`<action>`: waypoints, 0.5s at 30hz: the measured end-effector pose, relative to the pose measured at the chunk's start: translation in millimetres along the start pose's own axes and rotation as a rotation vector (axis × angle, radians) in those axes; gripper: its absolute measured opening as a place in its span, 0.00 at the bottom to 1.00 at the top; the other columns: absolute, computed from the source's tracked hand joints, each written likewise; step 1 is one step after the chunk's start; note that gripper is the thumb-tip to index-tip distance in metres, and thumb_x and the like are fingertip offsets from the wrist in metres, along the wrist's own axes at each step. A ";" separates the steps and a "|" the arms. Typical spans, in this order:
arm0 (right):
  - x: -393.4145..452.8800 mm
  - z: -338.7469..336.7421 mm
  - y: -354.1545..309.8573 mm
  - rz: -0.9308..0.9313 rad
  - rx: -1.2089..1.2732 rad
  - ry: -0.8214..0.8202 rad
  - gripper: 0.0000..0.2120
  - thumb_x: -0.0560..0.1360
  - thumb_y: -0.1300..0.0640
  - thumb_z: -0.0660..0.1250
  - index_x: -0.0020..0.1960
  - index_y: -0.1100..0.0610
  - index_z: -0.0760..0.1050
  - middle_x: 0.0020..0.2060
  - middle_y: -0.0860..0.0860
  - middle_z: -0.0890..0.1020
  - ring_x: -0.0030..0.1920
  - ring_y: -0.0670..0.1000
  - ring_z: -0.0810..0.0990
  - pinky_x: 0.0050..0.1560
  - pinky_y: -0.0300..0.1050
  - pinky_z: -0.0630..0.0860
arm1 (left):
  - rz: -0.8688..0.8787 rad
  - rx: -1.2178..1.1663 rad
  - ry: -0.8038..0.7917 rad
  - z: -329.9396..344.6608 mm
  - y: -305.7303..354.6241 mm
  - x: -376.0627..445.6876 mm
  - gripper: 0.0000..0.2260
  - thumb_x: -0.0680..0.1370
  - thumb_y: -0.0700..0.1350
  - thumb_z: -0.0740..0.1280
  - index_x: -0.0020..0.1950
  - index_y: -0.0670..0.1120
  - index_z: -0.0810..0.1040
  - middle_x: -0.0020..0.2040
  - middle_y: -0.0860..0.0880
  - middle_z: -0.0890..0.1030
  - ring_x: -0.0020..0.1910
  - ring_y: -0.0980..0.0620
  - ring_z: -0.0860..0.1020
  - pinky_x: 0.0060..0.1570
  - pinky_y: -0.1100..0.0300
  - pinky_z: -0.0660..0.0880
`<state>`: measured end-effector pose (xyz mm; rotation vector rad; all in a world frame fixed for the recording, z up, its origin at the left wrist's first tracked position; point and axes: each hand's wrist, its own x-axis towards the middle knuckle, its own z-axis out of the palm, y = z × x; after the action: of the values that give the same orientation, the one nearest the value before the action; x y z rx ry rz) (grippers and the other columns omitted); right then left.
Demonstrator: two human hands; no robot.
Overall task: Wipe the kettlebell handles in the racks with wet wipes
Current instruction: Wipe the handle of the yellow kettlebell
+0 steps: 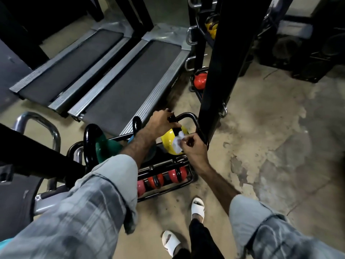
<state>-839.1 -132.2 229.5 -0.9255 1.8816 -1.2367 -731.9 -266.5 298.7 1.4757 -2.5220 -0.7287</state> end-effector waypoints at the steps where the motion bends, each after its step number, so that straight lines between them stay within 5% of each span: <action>1: 5.6 2.1 -4.7 -0.004 0.002 -0.017 0.13 0.66 0.45 0.75 0.44 0.43 0.73 0.41 0.45 0.84 0.44 0.47 0.82 0.47 0.51 0.80 | 0.001 0.001 0.007 -0.3 0.6 -0.8 0.23 0.71 0.57 0.72 0.59 0.44 0.80 0.65 0.47 0.77 0.65 0.46 0.73 0.61 0.51 0.73; 5: 13.0 7.8 -7.7 -0.027 -0.020 -0.034 0.25 0.63 0.44 0.78 0.56 0.44 0.70 0.47 0.46 0.85 0.49 0.47 0.83 0.48 0.46 0.80 | -0.004 -0.006 0.027 -1.1 2.8 -2.4 0.23 0.71 0.56 0.73 0.59 0.43 0.80 0.64 0.45 0.77 0.64 0.44 0.74 0.58 0.51 0.74; 12: -12.6 6.3 12.1 -0.026 0.050 0.087 0.15 0.67 0.47 0.77 0.52 0.46 0.79 0.40 0.42 0.82 0.41 0.41 0.79 0.42 0.39 0.76 | -0.025 -0.056 0.010 3.9 -0.2 -4.4 0.27 0.72 0.56 0.72 0.67 0.44 0.74 0.73 0.45 0.68 0.71 0.47 0.68 0.66 0.50 0.70; 15: -21.8 12.2 17.9 -0.041 0.074 0.106 0.19 0.70 0.51 0.76 0.60 0.47 0.80 0.46 0.45 0.85 0.45 0.42 0.81 0.45 0.37 0.77 | -0.034 -0.049 0.011 4.4 0.0 -5.3 0.28 0.72 0.55 0.72 0.69 0.45 0.72 0.74 0.44 0.65 0.71 0.46 0.67 0.67 0.50 0.69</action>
<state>-821.2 -114.0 212.5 -0.8784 1.8930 -1.3958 -730.7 -260.5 295.5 1.5058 -2.4585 -0.7788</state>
